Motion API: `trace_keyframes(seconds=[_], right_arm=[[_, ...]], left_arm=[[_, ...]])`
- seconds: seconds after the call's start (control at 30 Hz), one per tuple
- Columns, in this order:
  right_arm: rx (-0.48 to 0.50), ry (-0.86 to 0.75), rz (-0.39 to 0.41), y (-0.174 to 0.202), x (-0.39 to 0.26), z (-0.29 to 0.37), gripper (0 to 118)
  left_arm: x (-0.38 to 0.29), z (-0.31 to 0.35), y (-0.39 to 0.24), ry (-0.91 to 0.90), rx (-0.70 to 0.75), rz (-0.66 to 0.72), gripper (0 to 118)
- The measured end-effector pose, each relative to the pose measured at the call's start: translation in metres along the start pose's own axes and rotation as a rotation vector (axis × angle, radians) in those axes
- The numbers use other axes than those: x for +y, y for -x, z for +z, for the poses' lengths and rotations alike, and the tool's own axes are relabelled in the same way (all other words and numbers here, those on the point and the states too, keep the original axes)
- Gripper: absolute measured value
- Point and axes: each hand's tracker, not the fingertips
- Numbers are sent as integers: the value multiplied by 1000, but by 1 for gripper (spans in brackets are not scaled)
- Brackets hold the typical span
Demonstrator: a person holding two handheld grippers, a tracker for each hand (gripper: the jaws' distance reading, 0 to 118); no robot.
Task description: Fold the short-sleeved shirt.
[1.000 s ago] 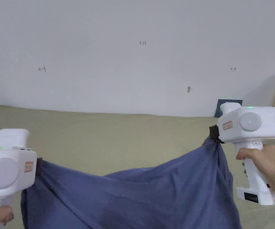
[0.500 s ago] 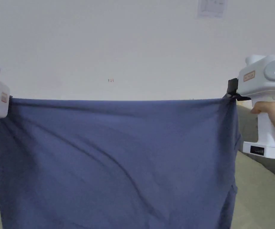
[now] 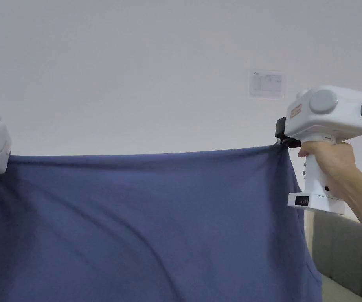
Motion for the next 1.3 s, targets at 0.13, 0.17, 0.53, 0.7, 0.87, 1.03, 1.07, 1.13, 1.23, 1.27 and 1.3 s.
trace_keyframes(seconds=[0.13, 0.17, 0.53, 0.7, 0.87, 1.03, 1.07, 1.13, 1.23, 1.27, 1.3], right_arm=[[-8, -21, 59, 8, 25, -17, 0], [-6, -40, 28, 7, 28, -19, 0], [-8, 106, 133, 15, -64, -72, 0], [-37, 317, 160, 5, -175, -140, 0], [-70, 534, 160, -15, -315, -196, 0], [-99, 747, 123, -41, -434, -215, 0], [-95, 774, 104, -45, -451, -215, 0], [-88, 798, 139, -55, -469, -207, 0], [-91, 809, 159, -64, -481, -185, 0], [-86, 815, 129, -68, -480, -176, 0], [-68, 797, 99, -72, -477, -163, 0]], left_arm=[[26, -14, 2, -70, 1, 15, 2], [30, -16, 5, -76, -3, 54, 2], [-57, -67, -12, 34, 26, -6, 2], [-166, -126, -42, 221, 23, -82, 2], [-291, -182, -68, 439, 18, -92, 2], [-387, -187, -82, 570, 20, -150, 2], [-399, -187, -81, 572, 20, -156, 2], [-417, -183, -76, 616, 23, -170, 2], [-428, -164, -57, 639, -9, -61, 2], [-430, -154, -53, 632, -8, -47, 2], [-430, -140, -48, 626, -7, -54, 2]])
